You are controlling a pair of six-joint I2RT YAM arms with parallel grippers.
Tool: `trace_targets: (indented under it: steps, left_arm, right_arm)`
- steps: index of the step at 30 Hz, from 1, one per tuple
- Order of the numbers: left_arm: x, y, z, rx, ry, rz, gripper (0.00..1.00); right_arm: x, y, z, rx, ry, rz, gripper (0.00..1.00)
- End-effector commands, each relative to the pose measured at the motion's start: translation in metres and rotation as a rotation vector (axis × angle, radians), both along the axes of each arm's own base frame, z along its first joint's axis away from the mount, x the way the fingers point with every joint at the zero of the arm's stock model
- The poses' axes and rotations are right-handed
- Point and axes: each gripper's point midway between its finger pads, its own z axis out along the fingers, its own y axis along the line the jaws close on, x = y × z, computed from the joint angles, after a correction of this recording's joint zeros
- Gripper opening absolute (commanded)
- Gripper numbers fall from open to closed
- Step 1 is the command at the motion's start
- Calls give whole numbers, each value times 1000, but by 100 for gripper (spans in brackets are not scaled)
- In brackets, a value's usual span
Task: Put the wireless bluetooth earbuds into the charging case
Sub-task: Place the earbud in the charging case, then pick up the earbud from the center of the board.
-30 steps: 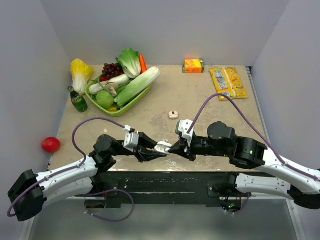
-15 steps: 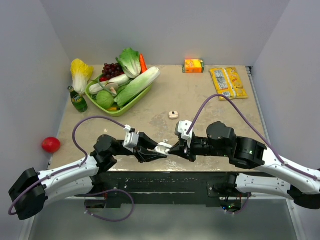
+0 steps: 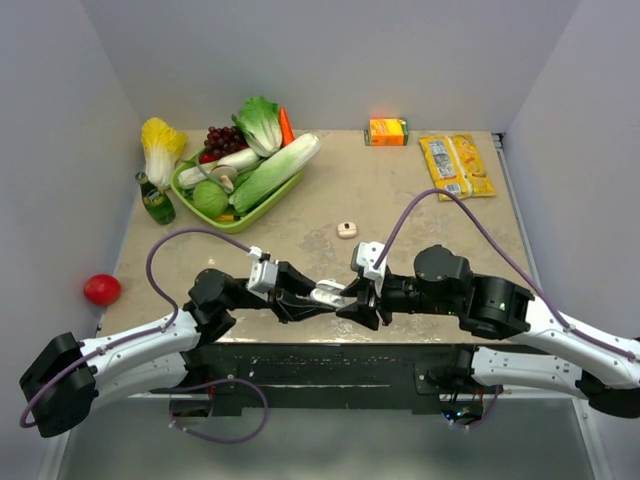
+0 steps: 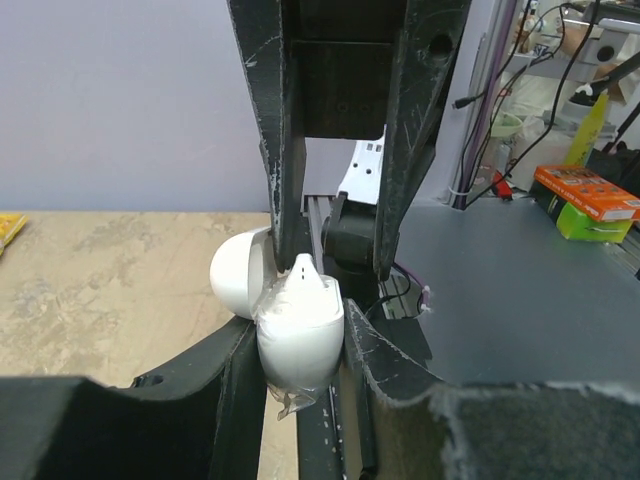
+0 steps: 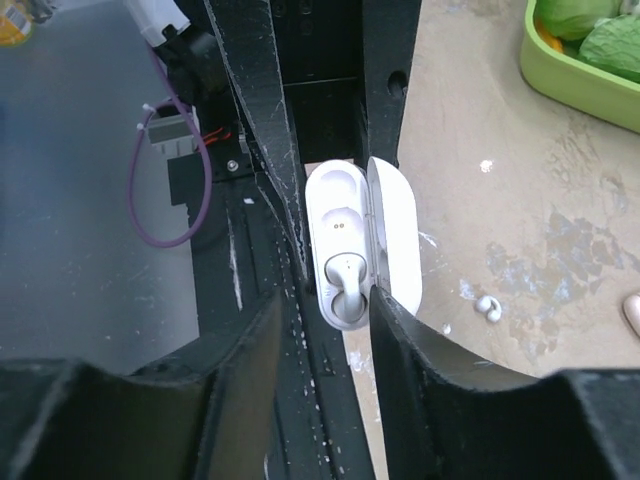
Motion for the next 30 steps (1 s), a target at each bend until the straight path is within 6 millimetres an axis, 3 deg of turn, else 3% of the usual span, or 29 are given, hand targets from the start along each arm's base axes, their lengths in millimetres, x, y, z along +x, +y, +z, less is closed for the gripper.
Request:
trace_targets:
  steps: [1, 6, 7, 10, 11, 13, 14, 17, 19, 20, 21, 23, 24, 27, 28, 30]
  left_arm:
    - [0, 3, 24, -91, -72, 23, 0]
    - [16, 10, 16, -125, -23, 133, 0]
    - [19, 12, 16, -133, -20, 155, 0]
    - [26, 22, 16, -168, 2, 228, 0]
    - [27, 24, 10, -164, 15, 240, 0]
    - [28, 31, 13, -193, 28, 271, 0]
    - [29, 33, 8, -189, 35, 281, 0]
    - [28, 39, 5, -202, 59, 298, 0]
    - [26, 45, 8, -229, 65, 308, 0]
    - [25, 47, 2, -225, 80, 309, 0]
    - [26, 49, 2, -234, 84, 318, 0]
    - [22, 53, 1, -244, 87, 317, 0]
    - [23, 55, 0, -246, 91, 322, 0]
    - [22, 58, 0, -249, 90, 328, 0]
    - [21, 59, 0, -253, 88, 331, 0]
    - [21, 59, 0, -251, 90, 333, 0]
  right_arm:
    - [11, -9, 32, 109, -18, -97, 48]
    - [28, -35, 67, 216, -54, -262, 51]
    - [37, -52, 78, 269, -62, -359, 52]
    - [59, -71, 73, 331, -26, -552, 52]
    - [75, -81, 56, 306, -29, -673, 52]
    - [85, -81, 35, 286, 13, -764, 52]
    - [91, -73, 11, 240, 28, -784, 52]
    - [105, -55, -28, 213, 105, -805, 52]
    - [118, -46, -73, 145, 188, -801, 50]
    - [124, -36, -75, 182, 206, -776, 49]
    - [134, -31, -101, 127, 254, -776, 46]
    - [145, -21, -122, 96, 273, -779, 44]
    - [151, -15, -151, 11, 296, -789, 41]
    - [164, 1, -170, -26, 303, -785, 36]
    - [167, 8, -185, -59, 320, -777, 35]
    - [173, 16, -190, -57, 320, -769, 35]
